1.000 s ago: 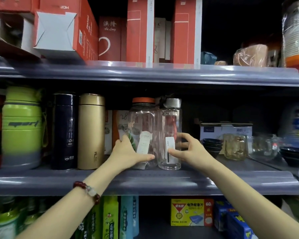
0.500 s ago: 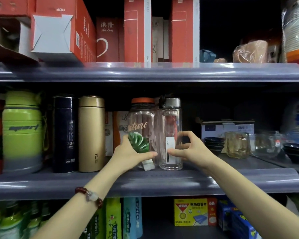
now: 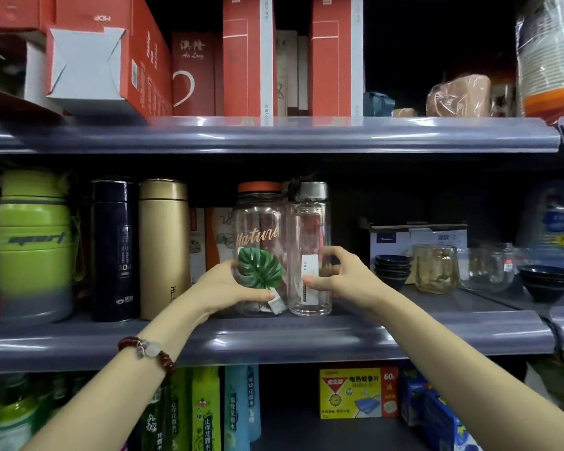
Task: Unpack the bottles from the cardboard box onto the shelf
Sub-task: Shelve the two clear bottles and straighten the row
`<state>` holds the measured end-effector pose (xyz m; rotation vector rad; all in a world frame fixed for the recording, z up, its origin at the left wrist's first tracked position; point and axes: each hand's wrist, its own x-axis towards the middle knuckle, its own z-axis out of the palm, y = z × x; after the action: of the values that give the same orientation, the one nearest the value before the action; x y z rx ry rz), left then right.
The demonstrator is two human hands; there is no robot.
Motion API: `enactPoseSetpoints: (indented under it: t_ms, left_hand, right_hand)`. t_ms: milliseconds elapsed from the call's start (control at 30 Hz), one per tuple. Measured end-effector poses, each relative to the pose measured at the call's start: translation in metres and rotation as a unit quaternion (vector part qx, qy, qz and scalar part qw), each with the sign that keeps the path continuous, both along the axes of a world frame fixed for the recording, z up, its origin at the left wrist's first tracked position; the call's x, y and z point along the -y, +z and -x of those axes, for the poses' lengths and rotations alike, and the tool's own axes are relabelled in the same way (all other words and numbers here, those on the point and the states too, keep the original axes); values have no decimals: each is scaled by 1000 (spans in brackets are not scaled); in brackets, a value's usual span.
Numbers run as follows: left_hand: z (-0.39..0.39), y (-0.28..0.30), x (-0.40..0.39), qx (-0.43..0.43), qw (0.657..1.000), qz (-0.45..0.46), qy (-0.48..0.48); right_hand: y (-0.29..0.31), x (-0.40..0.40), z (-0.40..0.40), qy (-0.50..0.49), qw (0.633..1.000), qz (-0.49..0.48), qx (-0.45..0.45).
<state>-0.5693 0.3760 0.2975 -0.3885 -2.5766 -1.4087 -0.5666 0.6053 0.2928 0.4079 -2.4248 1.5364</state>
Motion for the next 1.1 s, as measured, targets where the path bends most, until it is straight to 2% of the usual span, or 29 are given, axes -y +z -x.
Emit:
enactPoseSetpoints:
  t_ms: [67, 267, 567, 633, 700, 800, 867, 967, 1100]
  left_hand:
    - [-3, 2, 5, 2, 1000, 22, 15]
    - [-25, 9, 21, 30, 996, 63, -47]
    - [-52, 12, 13, 34, 993, 109, -41]
    - [-61, 10, 21, -1, 992, 128, -8]
    - [-71, 7, 36, -67, 989, 113, 64]
    - [-81, 7, 68, -210, 964, 14, 161]
    - [-80, 9, 94, -269, 936, -57, 219]
    - [-73, 7, 136, -261, 922, -90, 271]
    - [-60, -8, 188, -172, 953, -79, 236]
  right_hand:
    - [0, 3, -2, 5, 1000, 1, -1]
    - [-1, 0, -14, 48, 999, -22, 1]
    - [3, 2, -30, 43, 998, -38, 14]
    - [9, 7, -45, -1, 998, -46, -41]
    - [15, 17, -65, -65, 991, -6, -115]
    - [16, 44, -92, -110, 957, 35, -265]
    - [13, 73, -105, -90, 943, 27, -319]
    - [1, 126, -107, -16, 959, 7, -284]
    - [-8, 194, -86, -6, 988, 7, -154]
